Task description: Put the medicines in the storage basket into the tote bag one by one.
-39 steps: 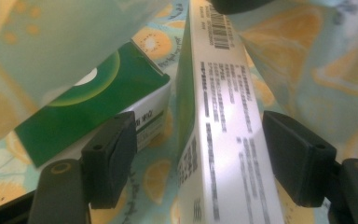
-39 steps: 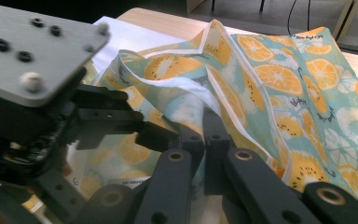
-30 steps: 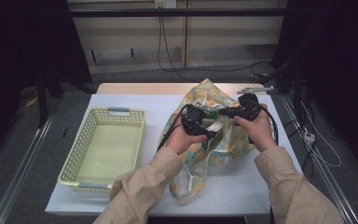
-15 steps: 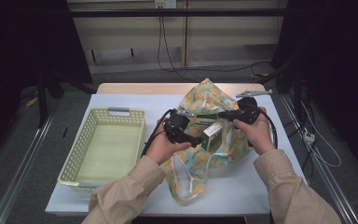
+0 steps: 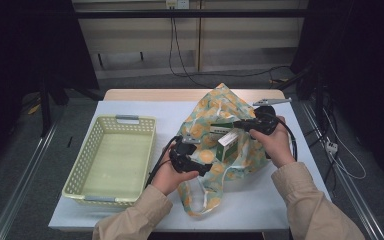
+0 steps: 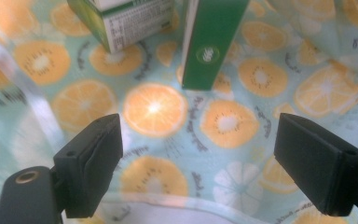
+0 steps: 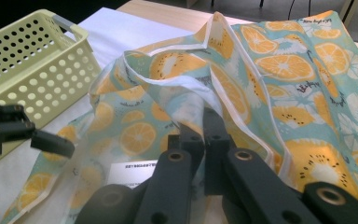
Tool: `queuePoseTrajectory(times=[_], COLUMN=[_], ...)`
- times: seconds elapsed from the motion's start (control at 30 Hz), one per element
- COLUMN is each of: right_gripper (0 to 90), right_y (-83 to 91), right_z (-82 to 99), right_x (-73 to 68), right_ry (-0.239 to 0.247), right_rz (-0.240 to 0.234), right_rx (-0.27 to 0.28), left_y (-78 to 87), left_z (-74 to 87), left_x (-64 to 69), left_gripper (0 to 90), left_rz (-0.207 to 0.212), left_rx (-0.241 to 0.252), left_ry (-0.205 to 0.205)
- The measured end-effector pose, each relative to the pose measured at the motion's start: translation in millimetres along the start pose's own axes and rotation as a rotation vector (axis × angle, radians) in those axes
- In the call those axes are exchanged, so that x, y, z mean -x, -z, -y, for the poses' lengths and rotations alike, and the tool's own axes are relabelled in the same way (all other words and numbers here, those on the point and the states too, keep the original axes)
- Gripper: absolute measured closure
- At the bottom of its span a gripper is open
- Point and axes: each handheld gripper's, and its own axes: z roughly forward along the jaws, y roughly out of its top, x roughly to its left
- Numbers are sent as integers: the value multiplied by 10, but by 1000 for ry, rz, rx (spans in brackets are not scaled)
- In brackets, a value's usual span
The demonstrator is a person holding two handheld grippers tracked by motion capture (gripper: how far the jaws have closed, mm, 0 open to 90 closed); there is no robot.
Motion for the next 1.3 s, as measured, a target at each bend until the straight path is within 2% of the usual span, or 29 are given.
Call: queuePoseTrajectory(times=[0.07, 0.2, 0.23, 0.37, 0.6, 0.67, 0.7, 0.73, 0.77, 0.83, 0.87, 0.97, 1.17, 1.3], right_gripper=[898, 897, 898, 898, 898, 898, 898, 898, 898, 898, 898, 898, 898, 898], right_y=[-1, 6, 8, 7, 5, 8, 8, 5, 2, -7, -10, -15, -6, -30], right_z=[-6, -14, -15, -15, -23, -20, -20, -20, -22, -30, -33, -48, -52, -40], right_x=[-1, -1, 3, 21, 14, 17, 16, 14, 10, -8, -15, -48, -39, -46], right_ry=[3, 1, 2, -3, 0, -1, 0, 0, 3, 3, 6, 15, 14, 14], right_rz=[4, 3, 2, 5, 2, 4, 5, 6, 8, 9, 8, 5, 10, 7], right_rx=[-4, -2, -3, -3, 0, -1, 0, -1, -5, 0, -2, -5, -4, -6], left_y=[-51, -101, -109, -159, -171, -167, -165, -159, -161, -158, -157, -157, -168, -176], left_z=[67, 133, 149, 205, 265, 283, 296, 306, 324, 347, 358, 362, 361, 352], left_x=[1, 11, 18, 26, -9, 5, 20, 12, 14, 25, 19, 33, 50, 70], left_gripper=[154, 162, 179, 180, 166, 158, 159, 159, 159, 163, 163, 178, 188, 213], left_rz=[-6, -28, -46, -69, -151, -154, -181, -154, -160, -189, -166, -184, -197, -210], left_rx=[-20, -30, -33, -44, -63, -58, -56, -65, -75, -67, -61, -67, -69, -71], left_ry=[5, 1, -3, 6, 20, 27, 24, 26, 40, 33, 30, 11, 11, 27])
